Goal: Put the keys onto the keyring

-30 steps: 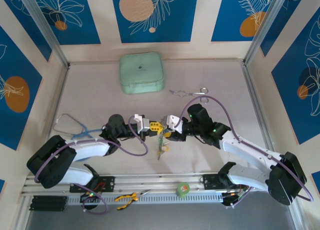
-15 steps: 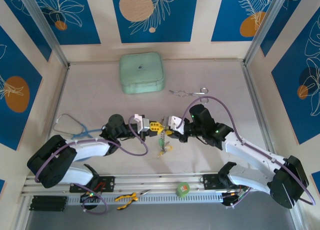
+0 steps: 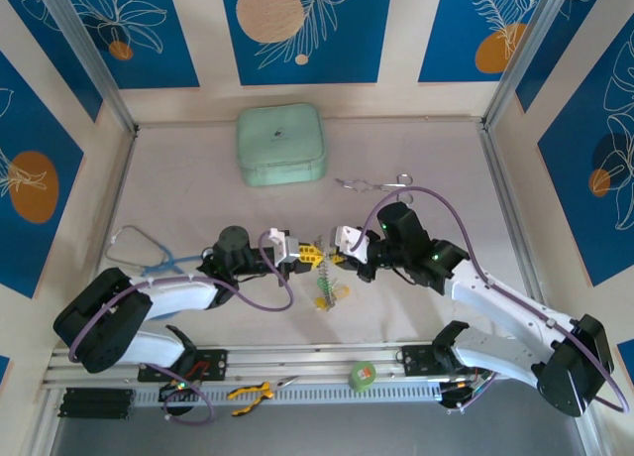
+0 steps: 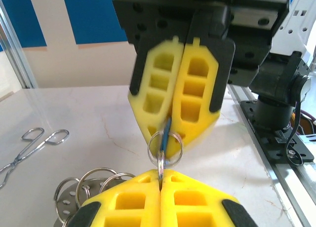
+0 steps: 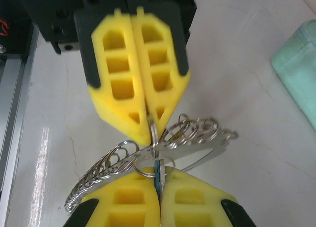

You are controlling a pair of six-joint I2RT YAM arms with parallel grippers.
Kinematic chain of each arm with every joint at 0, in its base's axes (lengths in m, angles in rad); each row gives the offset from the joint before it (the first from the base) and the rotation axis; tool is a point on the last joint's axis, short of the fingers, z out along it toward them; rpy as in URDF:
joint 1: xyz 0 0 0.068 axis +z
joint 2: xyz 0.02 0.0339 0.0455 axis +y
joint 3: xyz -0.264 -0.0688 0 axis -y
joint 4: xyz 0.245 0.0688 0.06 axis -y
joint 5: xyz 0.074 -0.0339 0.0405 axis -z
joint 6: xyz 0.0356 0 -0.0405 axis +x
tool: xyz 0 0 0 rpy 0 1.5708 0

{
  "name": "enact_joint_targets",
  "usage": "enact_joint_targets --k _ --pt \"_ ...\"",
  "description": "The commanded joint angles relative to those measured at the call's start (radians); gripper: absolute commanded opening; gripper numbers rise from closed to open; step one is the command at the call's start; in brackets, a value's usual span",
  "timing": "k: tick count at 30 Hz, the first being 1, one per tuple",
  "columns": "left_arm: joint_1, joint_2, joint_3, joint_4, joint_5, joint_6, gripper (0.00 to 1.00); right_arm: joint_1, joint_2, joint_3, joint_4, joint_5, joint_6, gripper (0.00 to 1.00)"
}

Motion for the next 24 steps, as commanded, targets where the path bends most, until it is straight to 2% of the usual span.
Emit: enact_joint_targets --k 1,5,10,14,18,21,24 --pt "0.003 -0.032 0.029 -0.004 0.006 0.024 0.00 0.013 0.012 0.054 -0.032 0.008 -0.018 0.00" --pt "0.004 -0.043 0.027 -0.027 0.003 0.039 0.00 0.016 0.034 0.088 -0.054 0.062 -0.022 0.00" --pt "0.003 -0.048 0.050 -0.135 -0.037 0.088 0.00 0.022 0.035 0.118 -0.080 0.054 -0.042 0.00" --pt "0.003 -0.062 0.031 -0.128 -0.082 0.095 0.38 0.034 0.035 0.143 -0.098 0.076 -0.053 0.00" --pt "0.005 -0.102 0.000 -0.111 -0.135 0.068 0.56 0.039 0.038 0.155 -0.107 0.093 -0.060 0.00" --pt "0.006 -0.170 -0.061 -0.076 -0.268 0.038 0.63 0.047 0.057 0.164 -0.101 0.110 -0.059 0.00" --pt "0.008 -0.283 -0.135 -0.051 -0.469 0.005 0.69 0.062 0.096 0.190 -0.082 0.114 -0.052 0.00"
